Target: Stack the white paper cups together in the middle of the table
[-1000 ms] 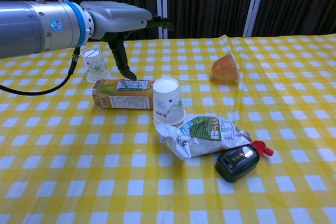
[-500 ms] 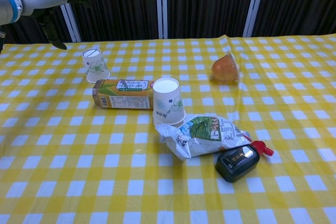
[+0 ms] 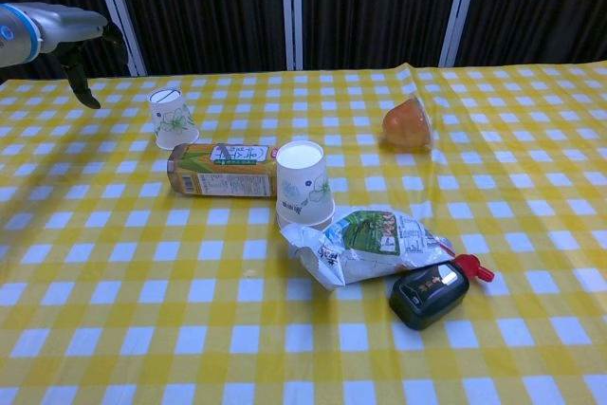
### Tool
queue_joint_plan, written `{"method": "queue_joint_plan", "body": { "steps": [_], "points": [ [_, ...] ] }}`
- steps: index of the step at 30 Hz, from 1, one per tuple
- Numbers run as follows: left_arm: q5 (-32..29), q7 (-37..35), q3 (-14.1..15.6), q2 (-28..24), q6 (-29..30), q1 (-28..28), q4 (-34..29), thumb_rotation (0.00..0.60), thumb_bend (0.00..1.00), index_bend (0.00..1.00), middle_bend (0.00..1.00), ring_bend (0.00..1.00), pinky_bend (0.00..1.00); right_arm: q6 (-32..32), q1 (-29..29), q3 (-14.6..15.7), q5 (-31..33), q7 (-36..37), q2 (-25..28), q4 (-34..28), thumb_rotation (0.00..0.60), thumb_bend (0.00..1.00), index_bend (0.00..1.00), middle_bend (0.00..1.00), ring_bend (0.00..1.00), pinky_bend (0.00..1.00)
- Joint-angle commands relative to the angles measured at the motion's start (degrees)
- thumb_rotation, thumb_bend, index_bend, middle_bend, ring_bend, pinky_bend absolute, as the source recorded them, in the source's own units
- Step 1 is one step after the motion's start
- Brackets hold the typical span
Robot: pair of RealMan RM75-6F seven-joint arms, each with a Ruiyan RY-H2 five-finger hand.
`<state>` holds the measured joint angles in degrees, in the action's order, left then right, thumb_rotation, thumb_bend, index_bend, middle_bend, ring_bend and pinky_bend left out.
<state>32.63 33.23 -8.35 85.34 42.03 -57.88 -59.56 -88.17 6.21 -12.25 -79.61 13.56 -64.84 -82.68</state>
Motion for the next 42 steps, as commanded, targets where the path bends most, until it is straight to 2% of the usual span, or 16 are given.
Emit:
{"method": "queue_joint_plan", "body": {
  "steps": [1,8,19,24,28,30,39,42],
  "points": [
    [-1.11,0.21,-0.49,2.67,-2.36,-1.38,3.29,0.6,0.16,0.26,0.0,0.0,0.0,-0.01,0.0,-0.02,0.0,0.0,0.0,0.0,0.6,0.12,0.05,0.0,0.0,0.0],
    [-1.35,0.06,-1.54,6.5,-4.89,-3.35,8.61,0.6,0.16,0.24,0.0,0.0,0.0,-0.28,-0.2,-0.25,0.08,0.5,0.23,-0.06,0.6,0.12,0.05,0.0,0.0,0.0],
    [-2.13,1.29,-1.97,9.5,-6.89,-4.86,12.79,0.6,0.17,0.24,0.0,0.0,0.0,-0.19,-0.4,-0.2,-0.15,1.57,0.68,-0.31,0.6,0.12,0.05,0.0,0.0,0.0],
    [-2.69,2.13,-1.7,10.77,-7.86,-5.22,14.51,0.6,0.23,0.26,0.0,0.0,0.0,-0.17,-0.47,-0.2,-0.18,1.93,0.83,-0.32,0.6,0.12,0.05,0.0,0.0,0.0],
    [-2.78,2.08,-1.86,11.65,-8.51,-5.4,15.75,0.6,0.36,0.27,0.0,0.0,0.0,-0.12,-0.49,-0.14,-0.3,2.08,0.87,-0.36,0.6,0.12,0.05,0.0,0.0,0.0],
    [-2.66,1.99,-1.9,11.95,-8.72,-5.44,16.12,0.6,0.39,0.28,0.0,0.0,0.0,-0.12,-0.49,-0.15,-0.29,2.13,0.86,-0.36,0.6,0.12,0.05,0.0,0.0,0.0],
    [-1.23,0.86,-2.27,12.52,-8.84,-5.19,16.86,0.6,0.39,0.39,0.0,0.0,0.0,-0.36,-0.56,-0.09,-0.56,2.07,0.81,-0.46,0.6,0.12,0.05,0.0,0.0,0.0],
    [-0.28,0.13,-2.52,12.13,-8.39,-4.93,16.4,0.6,0.39,0.4,0.0,0.0,0.0,-0.43,-0.59,-0.09,-0.62,2.07,0.82,-0.51,0.6,0.12,0.05,0.0,0.0,0.0]
  ]
}}
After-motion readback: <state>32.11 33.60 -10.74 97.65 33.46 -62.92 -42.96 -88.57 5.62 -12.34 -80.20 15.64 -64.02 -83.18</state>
